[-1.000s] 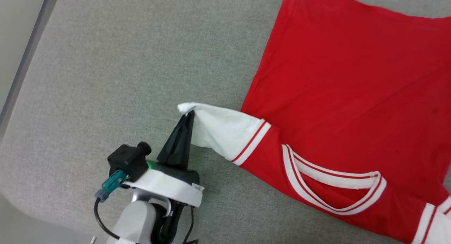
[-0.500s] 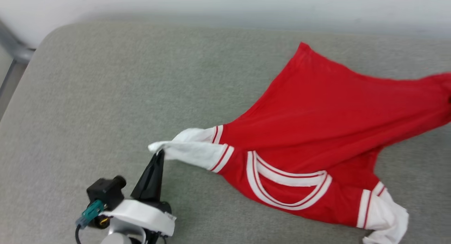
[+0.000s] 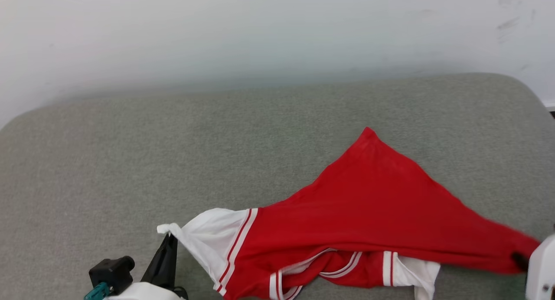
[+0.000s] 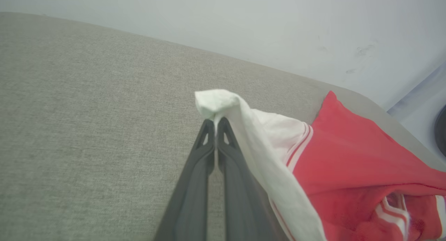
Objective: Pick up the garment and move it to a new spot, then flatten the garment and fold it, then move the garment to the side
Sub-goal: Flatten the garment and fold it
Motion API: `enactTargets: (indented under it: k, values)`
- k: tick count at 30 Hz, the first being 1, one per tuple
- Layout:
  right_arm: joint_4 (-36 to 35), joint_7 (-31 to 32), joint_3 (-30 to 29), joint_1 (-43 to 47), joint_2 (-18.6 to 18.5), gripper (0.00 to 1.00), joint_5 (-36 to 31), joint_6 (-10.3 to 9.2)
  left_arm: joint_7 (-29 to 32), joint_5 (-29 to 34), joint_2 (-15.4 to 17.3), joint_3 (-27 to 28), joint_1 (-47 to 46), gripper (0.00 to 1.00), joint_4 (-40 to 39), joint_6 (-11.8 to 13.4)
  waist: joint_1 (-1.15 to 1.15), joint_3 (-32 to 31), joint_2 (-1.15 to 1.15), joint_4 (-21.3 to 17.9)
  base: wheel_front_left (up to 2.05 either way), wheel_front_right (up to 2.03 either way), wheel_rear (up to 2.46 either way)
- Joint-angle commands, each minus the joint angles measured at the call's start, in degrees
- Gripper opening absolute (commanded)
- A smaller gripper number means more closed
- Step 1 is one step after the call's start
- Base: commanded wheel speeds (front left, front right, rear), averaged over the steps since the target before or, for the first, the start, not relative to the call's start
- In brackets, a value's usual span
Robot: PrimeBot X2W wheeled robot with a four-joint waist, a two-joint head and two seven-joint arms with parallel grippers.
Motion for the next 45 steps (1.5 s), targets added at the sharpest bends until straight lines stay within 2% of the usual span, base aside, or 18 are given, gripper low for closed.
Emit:
enactTargets:
  k: [1,8,12,13,14,15,20,24,28,33,40,45]
  values:
    - [-1.5,-0.4,-1.0,3.0,2.0,0.00,-0.7,-0.04,-0.1,-0.3,0.5,0.4,1.1,0.00,0.3,0.3,0.01,-1.8,-0.01,-2.0,0.00,0.00,0.00]
    - [-6.4,0.7,-4.9,15.8,11.2,0.00,-4.0,-0.04,0.9,-1.1,0.8,0.3,2.4,0.00,0.6,0.7,0.01,-2.6,-0.01,-3.0,0.00,0.00,0.00]
    - [-7.2,0.1,-5.8,19.2,15.2,0.00,-5.6,-0.04,1.2,-1.0,0.9,0.3,2.6,0.00,0.3,1.3,0.01,-2.3,-0.01,-3.3,0.00,0.00,0.00]
    - [-7.7,-0.9,-6.2,19.4,16.0,0.21,-6.1,-0.03,1.3,-1.0,0.9,0.2,2.6,0.00,0.1,1.5,0.01,-2.2,-0.01,-3.3,0.00,0.00,0.00]
    - [-8.1,-2.4,-6.8,19.6,17.0,0.70,-6.2,-0.03,1.4,-1.0,0.9,0.1,2.6,0.00,-0.1,1.5,0.01,-2.1,-0.01,-3.3,0.00,0.00,0.00]
    - [-8.7,-4.1,-7.5,19.5,17.5,1.00,-6.7,-0.03,1.6,-1.0,1.0,0.0,2.6,0.00,-0.3,1.6,0.01,-2.1,-0.01,-3.2,0.00,0.00,0.00]
    - [-12.2,-17.4,-10.8,16.6,19.6,1.00,-8.8,-0.03,2.0,-0.8,1.1,-0.5,2.0,0.00,-1.3,1.8,0.01,-1.7,-0.01,-2.8,0.00,0.00,0.00]
    - [-12.3,-27.7,-12.2,13.1,19.7,1.00,-10.1,-0.03,2.0,-0.6,1.0,-1.0,1.1,0.00,-2.1,1.8,0.01,-1.1,-0.01,-2.1,0.00,0.00,0.00]
    - [-8.4,-31.2,-11.2,7.6,19.0,1.00,-9.6,-0.03,1.7,-0.5,0.9,-0.9,0.3,0.00,-3.4,2.2,0.01,0.5,-0.01,-1.8,0.00,0.00,0.00]
    - [-0.7,-26.7,-7.2,-1.7,15.7,1.00,-7.0,-0.03,1.6,0.3,0.6,-1.7,-1.3,0.00,-5.2,2.8,0.01,3.4,-0.01,-0.5,0.00,0.00,0.00]
    - [6.9,-10.9,0.8,-15.2,7.6,1.00,-2.6,-0.03,1.2,1.6,-0.2,-3.5,-5.1,0.00,-7.3,2.7,0.01,9.4,-0.01,2.5,0.00,0.00,0.00]
    - [8.7,-1.4,6.7,-23.0,4.1,1.00,-0.2,-0.03,0.9,2.6,-1.0,-4.8,-7.8,0.00,-8.6,2.5,0.01,13.6,-0.01,4.6,0.00,0.00,0.00]
